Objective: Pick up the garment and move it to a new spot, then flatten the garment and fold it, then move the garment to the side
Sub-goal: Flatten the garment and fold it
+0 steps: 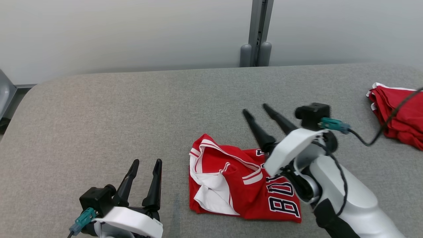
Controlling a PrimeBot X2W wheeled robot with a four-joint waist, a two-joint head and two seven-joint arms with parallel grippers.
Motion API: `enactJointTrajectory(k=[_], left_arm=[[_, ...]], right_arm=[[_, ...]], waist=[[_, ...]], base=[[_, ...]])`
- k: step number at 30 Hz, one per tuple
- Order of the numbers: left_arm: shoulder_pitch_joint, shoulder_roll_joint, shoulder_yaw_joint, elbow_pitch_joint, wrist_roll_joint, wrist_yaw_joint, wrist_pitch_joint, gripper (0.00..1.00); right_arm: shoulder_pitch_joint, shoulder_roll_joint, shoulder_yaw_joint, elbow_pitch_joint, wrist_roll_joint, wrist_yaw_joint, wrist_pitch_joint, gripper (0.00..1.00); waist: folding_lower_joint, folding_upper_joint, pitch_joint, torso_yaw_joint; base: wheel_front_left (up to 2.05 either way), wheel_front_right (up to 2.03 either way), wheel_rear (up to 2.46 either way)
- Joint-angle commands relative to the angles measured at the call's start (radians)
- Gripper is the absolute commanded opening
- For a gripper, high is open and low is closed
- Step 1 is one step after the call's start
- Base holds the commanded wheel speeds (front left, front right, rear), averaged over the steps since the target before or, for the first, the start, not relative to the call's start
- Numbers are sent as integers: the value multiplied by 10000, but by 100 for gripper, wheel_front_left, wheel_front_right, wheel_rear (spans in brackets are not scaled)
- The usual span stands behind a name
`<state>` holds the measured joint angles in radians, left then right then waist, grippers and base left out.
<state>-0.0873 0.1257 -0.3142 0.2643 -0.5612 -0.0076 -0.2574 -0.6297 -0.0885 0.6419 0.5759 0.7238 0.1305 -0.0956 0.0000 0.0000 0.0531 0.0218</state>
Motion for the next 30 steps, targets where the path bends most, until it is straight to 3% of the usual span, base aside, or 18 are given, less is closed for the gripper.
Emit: enactJointTrajectory(k=[1,5,6,8,10,13,19,30], left_arm=[[54,51,-3,-52,57,36,-53,100],[131,78,-19,-125,55,73,-54,100],[134,93,-18,-141,46,70,-47,100],[126,102,-25,-182,32,91,-41,100],[126,124,-29,-212,20,104,-33,100],[129,149,-27,-250,16,126,-33,100],[112,193,1,-332,31,200,-39,100],[-35,298,96,-434,62,280,-56,100]], right_arm=[[236,-74,-269,78,-220,6,-240,100],[701,-139,-1258,75,-731,6,-763,100],[848,-156,-1504,59,-873,6,-877,87],[1188,-143,-1940,22,-1148,6,-1057,48],[1513,-150,-2364,-30,-1526,6,-1208,36],[2051,-105,-2945,-86,-2104,6,-1365,1],[3010,157,-3322,-118,-2705,6,-1375,0],[3103,345,-2522,827,-2291,6,-1034,0]], waist=[[0,0,-3,-51],[0,0,-4,-152],[0,0,-3,-169],[0,0,2,-195],[0,0,2,-213],[0,0,1,-217],[0,0,47,-66],[0,0,152,589]], base=[[0,0,0],[0,0,0],[0,0,0],[0,0,0],[0,0,0],[0,0,0],[0,0,0],[0,0,0]])
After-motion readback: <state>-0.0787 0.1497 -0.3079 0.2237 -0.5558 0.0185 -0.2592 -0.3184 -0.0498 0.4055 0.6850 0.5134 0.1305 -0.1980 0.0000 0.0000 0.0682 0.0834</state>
